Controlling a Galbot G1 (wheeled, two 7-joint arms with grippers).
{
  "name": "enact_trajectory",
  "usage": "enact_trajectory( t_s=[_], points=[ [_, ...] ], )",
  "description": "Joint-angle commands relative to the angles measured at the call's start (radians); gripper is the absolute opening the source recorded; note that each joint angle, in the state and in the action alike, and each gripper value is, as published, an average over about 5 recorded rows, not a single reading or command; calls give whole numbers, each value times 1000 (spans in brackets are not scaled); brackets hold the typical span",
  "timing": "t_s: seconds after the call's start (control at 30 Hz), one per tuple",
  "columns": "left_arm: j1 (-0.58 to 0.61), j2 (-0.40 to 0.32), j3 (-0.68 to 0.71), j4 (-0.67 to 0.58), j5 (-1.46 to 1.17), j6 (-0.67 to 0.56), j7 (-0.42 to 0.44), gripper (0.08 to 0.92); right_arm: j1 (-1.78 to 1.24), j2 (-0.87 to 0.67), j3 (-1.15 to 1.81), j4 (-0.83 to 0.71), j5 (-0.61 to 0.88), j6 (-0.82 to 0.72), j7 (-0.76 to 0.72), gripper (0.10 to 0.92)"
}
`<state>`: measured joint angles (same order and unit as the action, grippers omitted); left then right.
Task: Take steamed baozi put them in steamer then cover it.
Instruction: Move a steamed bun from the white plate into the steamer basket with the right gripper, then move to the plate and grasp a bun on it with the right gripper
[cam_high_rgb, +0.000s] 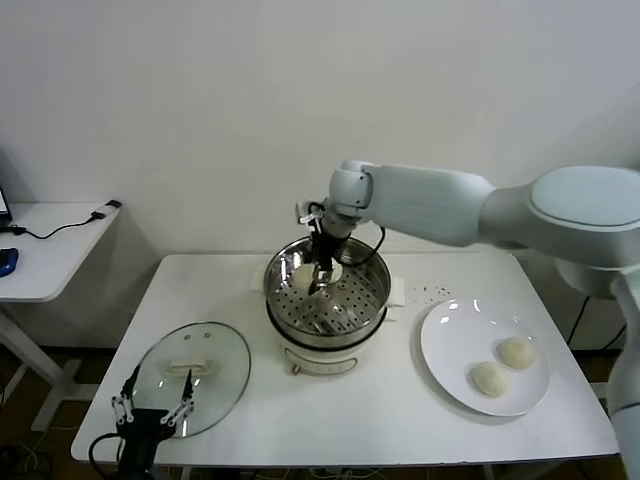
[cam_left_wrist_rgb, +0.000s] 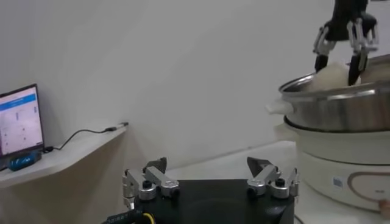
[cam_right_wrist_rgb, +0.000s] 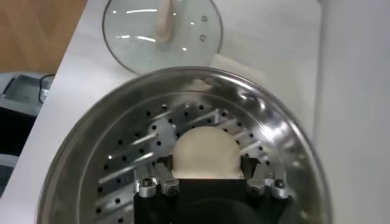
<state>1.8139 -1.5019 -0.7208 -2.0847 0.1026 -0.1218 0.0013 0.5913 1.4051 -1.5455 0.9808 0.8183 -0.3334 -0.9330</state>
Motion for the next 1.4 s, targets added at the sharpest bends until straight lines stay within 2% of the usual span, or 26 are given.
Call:
enact_trajectory(
  t_s=[0.03,0.2,0.43,0.67,0.9,1.07,1.4],
  points=[
    [-2,1,-1,6,-6,-2,0,823,-81,45,4,-35,-15,-8,22,712],
    [-8,2,-1,9,-5,1,1,823,-90,53,11,-61,-25,-4,17,723],
    [-13,3,1,11,0,5,1,823,-70,33,31,-51,-17,-9,2,818],
    [-12,3,4,5,7,8,0,823,46,-77,32,47,-8,7,-45,823],
    [-7,2,8,-3,15,10,0,823,226,-290,-11,148,-45,80,-126,823],
    [-7,-1,13,-14,13,11,-11,823,295,-478,-32,278,-138,119,-172,823],
    [-9,-5,11,-23,30,27,-25,823,152,-841,24,474,-356,129,-165,823]
  ],
)
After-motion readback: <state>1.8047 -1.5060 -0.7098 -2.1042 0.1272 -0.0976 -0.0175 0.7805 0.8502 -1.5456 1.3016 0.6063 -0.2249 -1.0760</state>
